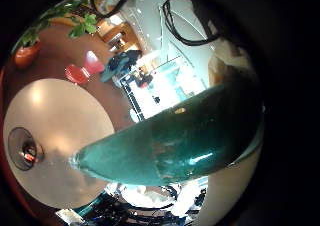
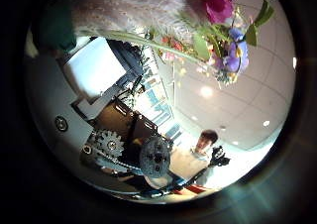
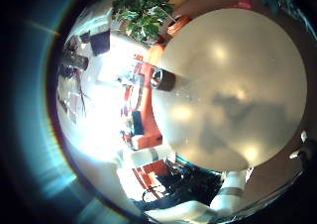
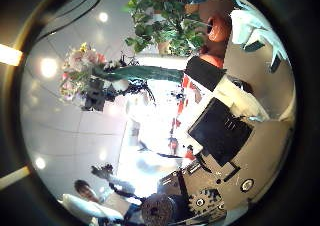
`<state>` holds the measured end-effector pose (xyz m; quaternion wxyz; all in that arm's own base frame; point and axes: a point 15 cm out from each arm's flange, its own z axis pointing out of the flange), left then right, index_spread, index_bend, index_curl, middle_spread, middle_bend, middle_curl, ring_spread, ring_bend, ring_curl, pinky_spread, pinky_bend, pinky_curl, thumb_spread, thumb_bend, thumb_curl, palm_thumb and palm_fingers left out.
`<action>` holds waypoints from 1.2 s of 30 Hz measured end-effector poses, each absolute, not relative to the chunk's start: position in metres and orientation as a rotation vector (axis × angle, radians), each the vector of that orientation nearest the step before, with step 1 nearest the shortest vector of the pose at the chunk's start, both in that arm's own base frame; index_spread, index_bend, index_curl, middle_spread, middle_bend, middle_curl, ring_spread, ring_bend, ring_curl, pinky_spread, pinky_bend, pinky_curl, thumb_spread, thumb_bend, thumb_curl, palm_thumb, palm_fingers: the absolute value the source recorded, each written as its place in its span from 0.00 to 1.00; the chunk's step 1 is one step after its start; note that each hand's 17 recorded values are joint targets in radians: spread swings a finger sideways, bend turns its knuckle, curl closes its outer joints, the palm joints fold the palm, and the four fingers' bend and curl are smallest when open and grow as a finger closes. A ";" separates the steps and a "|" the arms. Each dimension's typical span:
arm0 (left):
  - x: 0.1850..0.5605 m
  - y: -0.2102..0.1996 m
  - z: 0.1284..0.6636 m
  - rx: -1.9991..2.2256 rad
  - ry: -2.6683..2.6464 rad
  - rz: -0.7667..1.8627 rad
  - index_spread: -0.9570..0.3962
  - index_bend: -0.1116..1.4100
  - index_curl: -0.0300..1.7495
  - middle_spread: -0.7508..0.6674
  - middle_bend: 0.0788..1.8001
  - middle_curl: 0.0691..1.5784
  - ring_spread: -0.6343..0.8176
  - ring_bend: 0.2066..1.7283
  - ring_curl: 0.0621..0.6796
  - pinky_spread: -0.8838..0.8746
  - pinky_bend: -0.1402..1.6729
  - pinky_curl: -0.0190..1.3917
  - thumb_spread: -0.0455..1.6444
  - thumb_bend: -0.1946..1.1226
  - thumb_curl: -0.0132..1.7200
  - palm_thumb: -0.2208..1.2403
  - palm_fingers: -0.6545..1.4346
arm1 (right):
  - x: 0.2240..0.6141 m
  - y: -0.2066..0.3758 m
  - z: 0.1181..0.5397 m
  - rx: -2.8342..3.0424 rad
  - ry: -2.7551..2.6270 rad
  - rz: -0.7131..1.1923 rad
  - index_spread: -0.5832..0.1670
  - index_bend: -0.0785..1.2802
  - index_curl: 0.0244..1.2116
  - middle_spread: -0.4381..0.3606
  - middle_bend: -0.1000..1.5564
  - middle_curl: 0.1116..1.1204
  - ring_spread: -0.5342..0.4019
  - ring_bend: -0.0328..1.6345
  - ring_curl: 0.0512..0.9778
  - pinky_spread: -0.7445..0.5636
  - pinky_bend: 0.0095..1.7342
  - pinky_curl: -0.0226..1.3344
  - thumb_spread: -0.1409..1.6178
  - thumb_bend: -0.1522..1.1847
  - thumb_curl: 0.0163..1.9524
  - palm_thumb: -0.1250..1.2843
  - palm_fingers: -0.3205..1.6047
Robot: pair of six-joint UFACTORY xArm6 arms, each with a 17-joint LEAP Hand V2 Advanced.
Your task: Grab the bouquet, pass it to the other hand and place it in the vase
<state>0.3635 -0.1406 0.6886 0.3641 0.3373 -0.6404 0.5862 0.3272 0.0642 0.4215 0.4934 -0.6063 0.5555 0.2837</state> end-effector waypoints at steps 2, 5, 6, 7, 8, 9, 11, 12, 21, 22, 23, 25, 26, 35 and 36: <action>0.368 -0.135 0.699 0.882 -1.653 1.562 0.22 0.58 0.64 0.17 0.64 0.60 0.16 0.88 0.80 0.18 0.74 0.73 0.66 0.23 0.44 0.86 0.80 | 0.328 0.061 0.421 -1.464 1.352 0.682 0.21 0.24 0.53 0.29 0.59 0.55 0.27 0.77 0.53 0.15 0.64 0.48 0.66 0.10 0.32 0.62 0.55; 0.373 -0.117 0.703 0.919 -1.657 1.617 0.22 0.57 0.65 0.17 0.64 0.60 0.16 0.88 0.80 0.18 0.73 0.74 0.66 0.22 0.45 0.86 0.80 | 0.327 0.060 0.423 -1.464 1.357 0.673 0.21 0.23 0.53 0.28 0.58 0.56 0.27 0.76 0.52 0.14 0.63 0.47 0.66 0.10 0.31 0.63 0.56; 0.375 -0.106 0.707 0.945 -1.664 1.650 0.21 0.57 0.66 0.17 0.63 0.60 0.16 0.88 0.80 0.18 0.73 0.75 0.66 0.22 0.45 0.86 0.80 | 0.327 0.062 0.423 -1.467 1.355 0.674 0.21 0.22 0.53 0.28 0.57 0.56 0.27 0.76 0.52 0.14 0.63 0.46 0.66 0.10 0.31 0.63 0.56; 0.374 -0.100 0.712 0.954 -1.671 1.677 0.21 0.57 0.66 0.17 0.63 0.61 0.16 0.88 0.80 0.17 0.73 0.75 0.67 0.21 0.46 0.86 0.80 | 0.326 0.062 0.423 -1.470 1.351 0.673 0.20 0.22 0.54 0.28 0.57 0.56 0.27 0.75 0.52 0.14 0.62 0.46 0.66 0.10 0.30 0.63 0.56; 0.373 -0.097 0.716 0.956 -1.679 1.696 0.21 0.57 0.67 0.17 0.63 0.61 0.16 0.88 0.79 0.17 0.73 0.76 0.67 0.21 0.46 0.86 0.80 | 0.326 0.061 0.423 -1.468 1.352 0.668 0.20 0.22 0.54 0.28 0.56 0.56 0.27 0.75 0.52 0.14 0.62 0.46 0.66 0.10 0.30 0.63 0.57; 0.372 -0.097 0.717 0.958 -1.682 1.702 0.21 0.56 0.67 0.17 0.63 0.61 0.16 0.88 0.79 0.17 0.72 0.76 0.67 0.21 0.46 0.87 0.80 | 0.327 0.060 0.423 -1.468 1.353 0.667 0.20 0.21 0.54 0.28 0.56 0.56 0.27 0.75 0.51 0.14 0.62 0.45 0.66 0.10 0.30 0.63 0.57; 0.372 -0.095 0.714 0.966 -1.685 1.701 0.20 0.56 0.68 0.17 0.63 0.61 0.16 0.88 0.79 0.17 0.72 0.77 0.67 0.21 0.47 0.87 0.80 | 0.327 0.058 0.424 -1.461 1.361 0.661 0.20 0.21 0.54 0.27 0.55 0.56 0.27 0.74 0.51 0.14 0.62 0.45 0.66 0.10 0.29 0.63 0.58; 0.374 -0.091 0.710 0.979 -1.683 1.704 0.20 0.55 0.69 0.17 0.63 0.61 0.16 0.88 0.79 0.17 0.71 0.78 0.67 0.20 0.47 0.87 0.80 | 0.326 0.059 0.425 -1.461 1.362 0.662 0.19 0.20 0.54 0.27 0.55 0.57 0.27 0.73 0.51 0.14 0.61 0.44 0.66 0.10 0.29 0.63 0.58; 0.389 -0.072 0.667 1.044 -1.626 1.689 0.18 0.52 0.71 0.16 0.61 0.62 0.16 0.87 0.78 0.15 0.69 0.81 0.67 0.19 0.49 0.87 0.81 | 0.325 0.064 0.425 -1.476 1.350 0.665 0.19 0.20 0.55 0.26 0.53 0.59 0.27 0.72 0.51 0.14 0.59 0.42 0.66 0.10 0.28 0.63 0.58; 0.390 -0.071 0.660 1.050 -1.619 1.683 0.18 0.52 0.72 0.16 0.61 0.62 0.16 0.87 0.77 0.15 0.69 0.81 0.67 0.19 0.49 0.88 0.81 | 0.325 0.065 0.425 -1.478 1.347 0.666 0.19 0.20 0.55 0.26 0.52 0.59 0.27 0.72 0.51 0.14 0.59 0.42 0.66 0.10 0.28 0.63 0.58; 0.391 -0.071 0.654 1.054 -1.615 1.679 0.18 0.52 0.72 0.16 0.61 0.62 0.16 0.87 0.77 0.15 0.69 0.81 0.67 0.18 0.49 0.87 0.81 | 0.325 0.065 0.425 -1.479 1.345 0.665 0.19 0.19 0.55 0.26 0.52 0.59 0.27 0.72 0.51 0.14 0.58 0.42 0.66 0.10 0.28 0.63 0.59; 0.394 -0.070 0.642 1.062 -1.597 1.667 0.18 0.51 0.72 0.16 0.61 0.62 0.16 0.87 0.77 0.14 0.68 0.82 0.67 0.18 0.50 0.88 0.81 | 0.325 0.065 0.425 -1.478 1.346 0.664 0.19 0.19 0.55 0.26 0.52 0.60 0.27 0.71 0.51 0.14 0.58 0.41 0.66 0.10 0.28 0.64 0.59; 0.395 -0.070 0.636 1.065 -1.589 1.664 0.18 0.51 0.73 0.16 0.61 0.62 0.16 0.87 0.77 0.14 0.68 0.82 0.67 0.18 0.50 0.88 0.81 | 0.325 0.065 0.425 -1.479 1.345 0.665 0.19 0.19 0.55 0.26 0.52 0.60 0.27 0.71 0.51 0.14 0.58 0.41 0.66 0.10 0.28 0.64 0.59; 0.403 -0.071 0.594 1.069 -1.509 1.631 0.16 0.49 0.74 0.15 0.59 0.63 0.16 0.86 0.76 0.13 0.66 0.84 0.68 0.17 0.51 0.88 0.82 | 0.319 0.069 0.406 -1.445 1.371 0.711 0.19 0.19 0.55 0.25 0.50 0.62 0.27 0.71 0.52 0.14 0.58 0.40 0.66 0.10 0.27 0.64 0.59; 0.403 -0.071 0.590 1.069 -1.505 1.625 0.16 0.49 0.74 0.15 0.59 0.63 0.16 0.86 0.76 0.13 0.66 0.84 0.68 0.16 0.51 0.88 0.82 | 0.315 0.071 0.402 -1.440 1.375 0.718 0.19 0.19 0.55 0.25 0.50 0.62 0.27 0.71 0.52 0.15 0.58 0.40 0.66 0.10 0.27 0.64 0.59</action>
